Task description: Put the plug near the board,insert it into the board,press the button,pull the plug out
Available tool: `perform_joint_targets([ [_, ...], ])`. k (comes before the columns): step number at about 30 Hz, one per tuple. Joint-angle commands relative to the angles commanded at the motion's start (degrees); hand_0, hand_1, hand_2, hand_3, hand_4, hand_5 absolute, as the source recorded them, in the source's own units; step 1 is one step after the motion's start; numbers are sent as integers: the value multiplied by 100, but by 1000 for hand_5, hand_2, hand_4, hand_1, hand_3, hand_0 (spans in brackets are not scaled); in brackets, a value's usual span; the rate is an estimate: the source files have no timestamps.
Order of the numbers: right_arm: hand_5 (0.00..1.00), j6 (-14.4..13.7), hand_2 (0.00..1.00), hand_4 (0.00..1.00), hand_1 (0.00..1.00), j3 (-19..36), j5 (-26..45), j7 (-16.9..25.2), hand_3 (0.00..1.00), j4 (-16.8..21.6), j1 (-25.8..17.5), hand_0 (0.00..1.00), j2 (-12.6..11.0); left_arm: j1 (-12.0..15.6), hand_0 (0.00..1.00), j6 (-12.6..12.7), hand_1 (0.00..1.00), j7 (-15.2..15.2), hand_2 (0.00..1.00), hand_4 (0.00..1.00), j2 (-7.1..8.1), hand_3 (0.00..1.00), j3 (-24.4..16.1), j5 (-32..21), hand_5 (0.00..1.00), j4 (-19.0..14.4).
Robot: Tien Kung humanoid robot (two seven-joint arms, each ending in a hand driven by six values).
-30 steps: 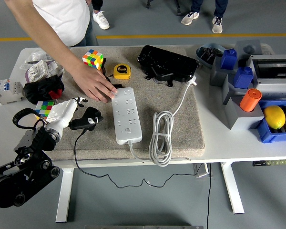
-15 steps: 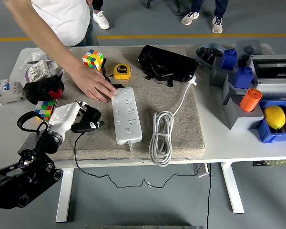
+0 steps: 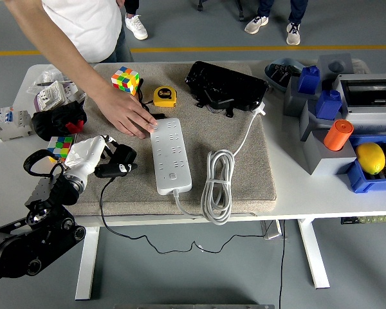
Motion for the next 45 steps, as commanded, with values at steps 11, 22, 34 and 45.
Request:
perform_joint_targets([
  [11,598,-7,696,998,710,-14,-12,2,594,4,5,708,-5,-24,355,248,452,-194,465,998,-21,572,130,-200,410,86],
  [22,596,-23,695,998,709,-11,-30,5,591,5,-3,708,-6,-71,327,458,389,-392,407,946,-51,529,225,-323,336,161],
  [34,588,-46,693,998,710,16,-45,20,589,4,-1,709,6,-109,282,514,314,-440,338,767,-27,529,282,90,49,185],
  [45,580,-74,692,998,707,21,-44,46,587,3,-6,708,3,-158,273,512,291,-941,318,779,88,514,280,-26,57,166],
])
